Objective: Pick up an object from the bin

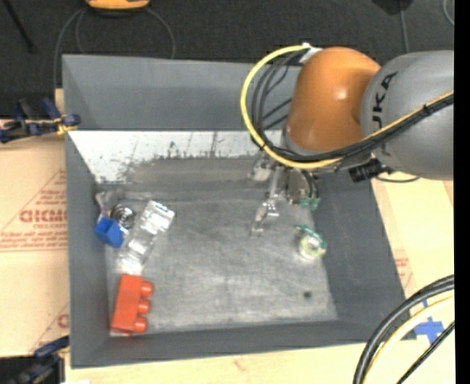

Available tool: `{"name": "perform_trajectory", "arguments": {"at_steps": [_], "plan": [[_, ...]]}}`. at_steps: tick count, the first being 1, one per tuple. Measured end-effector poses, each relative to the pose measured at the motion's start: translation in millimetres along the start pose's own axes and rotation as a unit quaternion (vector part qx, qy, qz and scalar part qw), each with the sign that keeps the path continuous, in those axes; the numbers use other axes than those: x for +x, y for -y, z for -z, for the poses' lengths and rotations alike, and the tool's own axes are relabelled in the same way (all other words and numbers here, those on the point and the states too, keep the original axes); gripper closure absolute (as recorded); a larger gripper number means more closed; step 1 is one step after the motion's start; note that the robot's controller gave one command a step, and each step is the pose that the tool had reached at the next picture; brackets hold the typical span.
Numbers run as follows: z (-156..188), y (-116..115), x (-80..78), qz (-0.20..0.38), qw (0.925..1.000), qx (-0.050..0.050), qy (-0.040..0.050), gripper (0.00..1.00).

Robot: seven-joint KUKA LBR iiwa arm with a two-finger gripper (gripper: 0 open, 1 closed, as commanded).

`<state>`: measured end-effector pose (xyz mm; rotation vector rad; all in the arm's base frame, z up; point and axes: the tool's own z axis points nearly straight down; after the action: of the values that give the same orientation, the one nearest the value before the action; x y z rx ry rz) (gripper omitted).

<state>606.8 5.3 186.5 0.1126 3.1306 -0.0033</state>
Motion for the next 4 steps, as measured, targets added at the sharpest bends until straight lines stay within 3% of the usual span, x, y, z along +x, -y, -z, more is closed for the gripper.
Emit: {"name": "perform_trajectory", "arguments": {"at_steps": [1,2,3,4], "plan": [[33,-63,-24.4,-0.061,0.9981,-0.003,-0.0006,0.00],[18,-197,-19.5,-0.138,0.9904,-0.003,-0.0030,0.00],[-93,-191,-4.5,-0.017,0.9998,-0.002,0.0015,0.00],[41,-218,-15.9,0.056,0.9984,-0.002,0.0024,0.00]]}}
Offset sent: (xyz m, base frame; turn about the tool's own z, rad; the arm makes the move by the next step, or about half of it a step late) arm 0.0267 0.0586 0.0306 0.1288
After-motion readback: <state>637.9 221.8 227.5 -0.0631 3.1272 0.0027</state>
